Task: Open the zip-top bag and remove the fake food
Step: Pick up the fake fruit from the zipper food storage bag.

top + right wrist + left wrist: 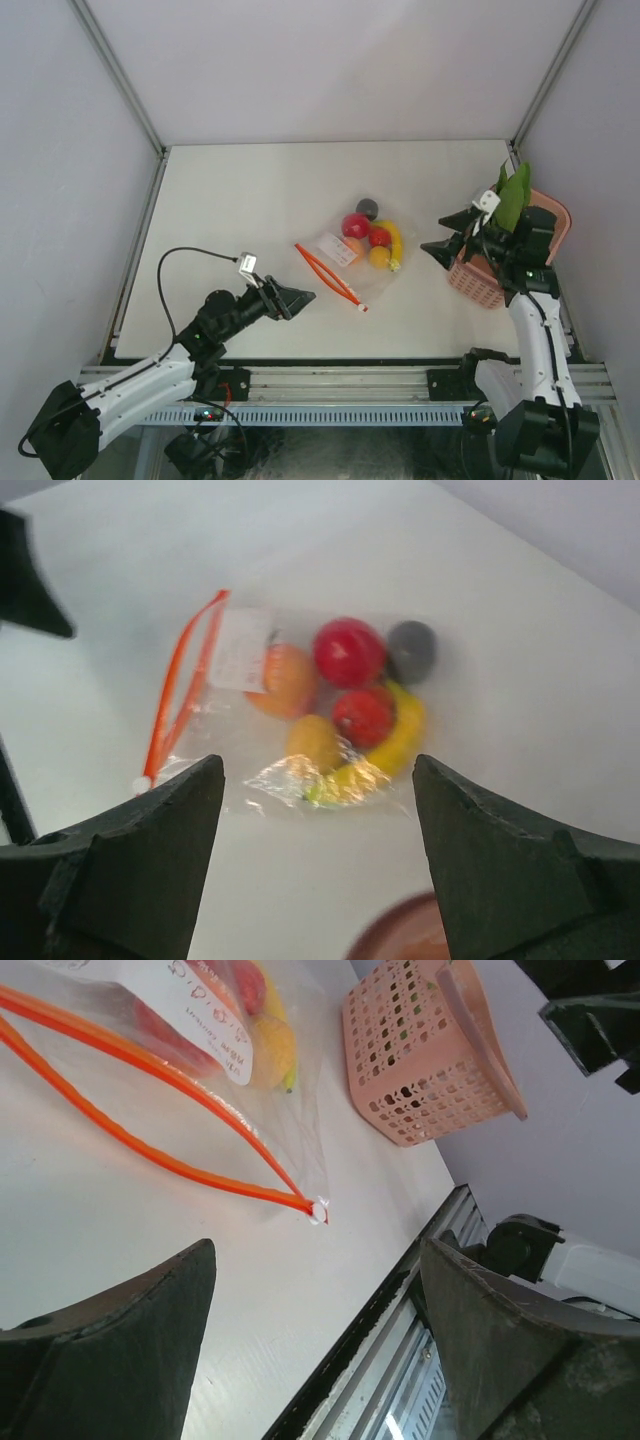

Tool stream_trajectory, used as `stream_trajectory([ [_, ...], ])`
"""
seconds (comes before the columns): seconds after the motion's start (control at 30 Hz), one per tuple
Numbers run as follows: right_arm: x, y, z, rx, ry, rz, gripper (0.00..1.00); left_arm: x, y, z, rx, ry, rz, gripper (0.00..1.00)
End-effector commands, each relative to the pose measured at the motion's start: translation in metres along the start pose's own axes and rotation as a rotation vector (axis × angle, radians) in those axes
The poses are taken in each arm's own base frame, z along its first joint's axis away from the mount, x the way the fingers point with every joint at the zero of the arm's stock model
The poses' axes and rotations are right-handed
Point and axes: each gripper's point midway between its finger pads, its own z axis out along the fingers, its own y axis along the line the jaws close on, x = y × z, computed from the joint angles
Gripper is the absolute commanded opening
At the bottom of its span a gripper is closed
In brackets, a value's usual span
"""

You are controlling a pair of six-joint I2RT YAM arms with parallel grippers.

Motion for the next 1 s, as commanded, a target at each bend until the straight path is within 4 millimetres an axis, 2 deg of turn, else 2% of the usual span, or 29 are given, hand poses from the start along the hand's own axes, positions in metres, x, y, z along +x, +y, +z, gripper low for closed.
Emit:
stream_trajectory([
  [0.0,-0.021,0.050,0.012,-0.244,-0.028,-0.324,0.76,-0.005,0.003,0.002,-0.024,-0.007,0.028,0.85],
  [0.1,-0.020,0.070,0.025,-0.374,-0.017,-0.461,0.76,-0.006,0.005,0.003,-0.038,-0.010,0.040,0.81],
  [0.17,-0.025,0.076,0.038,-0.431,-0.005,-0.551,0.77,-0.007,0.006,0.004,-0.043,-0.011,0.058,0.77],
  [0.4,-0.013,0.100,0.089,-0.649,0.090,-0.781,0.82,-0.008,0.013,0.005,-0.083,-0.003,0.097,0.53],
  [0.5,0.001,0.103,0.108,-0.726,0.159,-0.814,0.81,-0.007,0.021,0.005,-0.108,-0.009,0.103,0.52],
  [0.57,0.000,0.102,0.123,-0.741,0.165,-0.833,0.80,-0.007,0.025,0.004,-0.126,-0.015,0.105,0.52],
  [0.67,0.008,0.098,0.139,-0.763,0.181,-0.823,0.79,-0.007,0.029,0.005,-0.139,-0.014,0.122,0.53],
  [0.97,0.037,0.096,0.158,-0.808,0.261,-0.820,0.76,-0.011,0.030,0.009,-0.125,-0.037,0.159,0.54],
])
